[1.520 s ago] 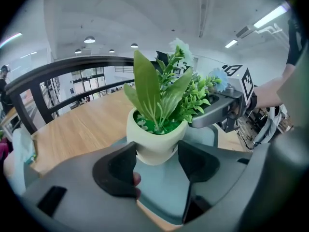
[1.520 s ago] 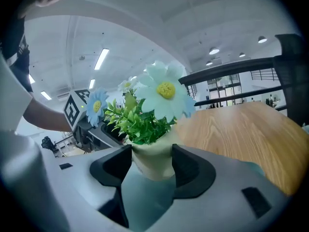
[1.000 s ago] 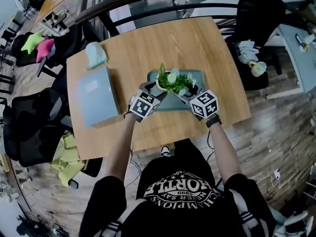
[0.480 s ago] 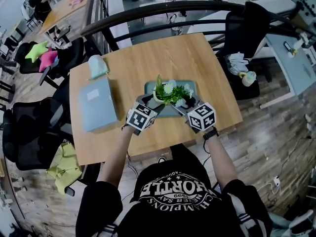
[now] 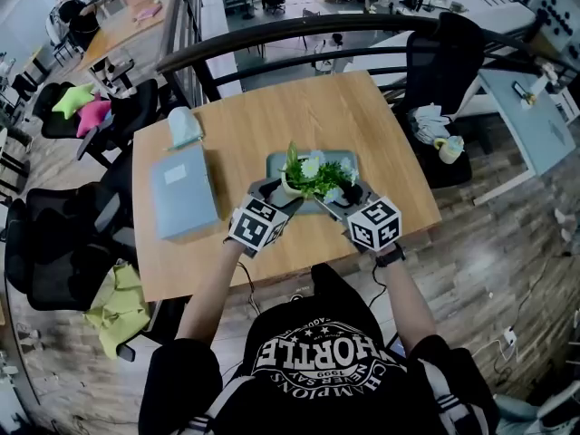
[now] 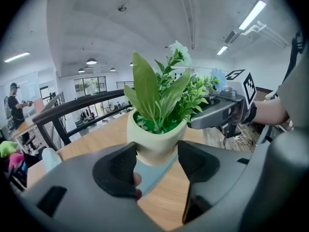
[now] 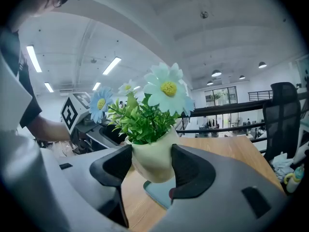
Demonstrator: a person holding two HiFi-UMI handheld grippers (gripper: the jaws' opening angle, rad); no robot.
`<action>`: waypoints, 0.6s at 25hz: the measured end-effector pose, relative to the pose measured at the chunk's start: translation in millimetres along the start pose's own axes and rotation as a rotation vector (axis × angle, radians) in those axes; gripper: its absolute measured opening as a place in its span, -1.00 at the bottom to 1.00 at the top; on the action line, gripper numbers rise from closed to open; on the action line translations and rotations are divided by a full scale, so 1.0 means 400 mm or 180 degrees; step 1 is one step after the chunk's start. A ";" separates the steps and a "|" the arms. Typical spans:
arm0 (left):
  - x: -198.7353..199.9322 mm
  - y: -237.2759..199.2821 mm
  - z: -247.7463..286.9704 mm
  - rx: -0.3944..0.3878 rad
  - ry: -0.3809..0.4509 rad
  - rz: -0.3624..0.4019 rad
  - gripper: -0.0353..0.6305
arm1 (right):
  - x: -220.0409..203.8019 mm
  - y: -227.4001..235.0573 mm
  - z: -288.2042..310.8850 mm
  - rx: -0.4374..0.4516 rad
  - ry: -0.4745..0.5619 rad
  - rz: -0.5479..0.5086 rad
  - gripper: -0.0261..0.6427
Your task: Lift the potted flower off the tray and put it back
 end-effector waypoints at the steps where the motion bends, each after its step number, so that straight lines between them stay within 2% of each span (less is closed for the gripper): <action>1: 0.002 0.008 -0.011 0.0014 0.0015 0.0004 -0.03 | 0.004 -0.010 -0.008 -0.0001 0.0014 -0.0007 -0.10; 15: -0.024 0.149 -0.188 -0.0024 0.0183 0.0052 -0.04 | 0.005 -0.208 -0.138 -0.0166 0.0190 -0.0039 -0.10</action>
Point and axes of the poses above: the fingertips, and each gripper's own axes: z forward along the fingers, y to its right, x out of its top, the point moved 3 cm from there along -z, backward along the fingers, and after that the axes turned 4 degrees about x, right-handed, at the moved point
